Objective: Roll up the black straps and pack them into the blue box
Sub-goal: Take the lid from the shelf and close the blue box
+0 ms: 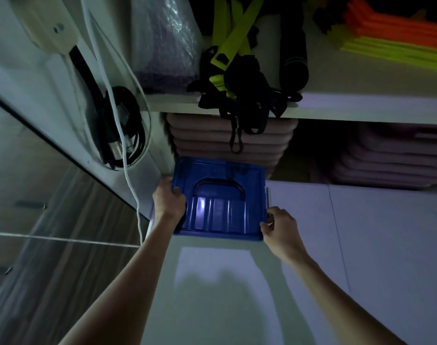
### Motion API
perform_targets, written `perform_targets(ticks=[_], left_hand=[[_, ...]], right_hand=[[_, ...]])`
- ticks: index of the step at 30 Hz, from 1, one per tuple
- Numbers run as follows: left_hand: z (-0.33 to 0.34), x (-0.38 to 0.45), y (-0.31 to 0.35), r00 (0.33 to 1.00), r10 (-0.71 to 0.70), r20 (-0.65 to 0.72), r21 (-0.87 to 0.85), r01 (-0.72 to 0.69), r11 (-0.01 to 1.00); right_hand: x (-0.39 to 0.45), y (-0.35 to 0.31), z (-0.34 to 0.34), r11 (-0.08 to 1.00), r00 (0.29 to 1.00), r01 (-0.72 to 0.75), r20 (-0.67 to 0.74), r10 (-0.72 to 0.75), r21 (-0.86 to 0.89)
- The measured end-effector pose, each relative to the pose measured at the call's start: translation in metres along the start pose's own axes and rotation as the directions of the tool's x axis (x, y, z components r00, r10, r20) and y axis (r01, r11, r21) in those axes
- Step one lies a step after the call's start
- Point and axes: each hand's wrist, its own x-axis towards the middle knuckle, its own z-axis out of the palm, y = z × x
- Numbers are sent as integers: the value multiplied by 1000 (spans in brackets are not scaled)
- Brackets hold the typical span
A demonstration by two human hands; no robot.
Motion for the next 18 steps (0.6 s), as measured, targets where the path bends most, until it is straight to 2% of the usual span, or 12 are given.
perform_targets(ticks=[5,8,11,14,16,18], left_hand=[[15,4,-13,998,61,-6,243,-57,968],[31,-13,-10,974,225,2,303,-215,929],[55,-29,-5,897,410,163,351,-441,826],[84,-41,-7,776,484,405,411,-627,662],[97,-46,-12,754,455,475,459,-653,603],[103,-48,-15,768,430,476,494,-637,592]], right_hand=[[0,1,2,1000,999,-11,-31,11,17],[5,4,1,999,999,-37,-26,37,-5],[4,3,-1,998,998,-55,-23,56,13],[10,3,-3,982,989,-138,-27,143,132],[20,5,-5,942,968,-251,39,249,221],[27,7,-6,884,944,-330,105,314,332]])
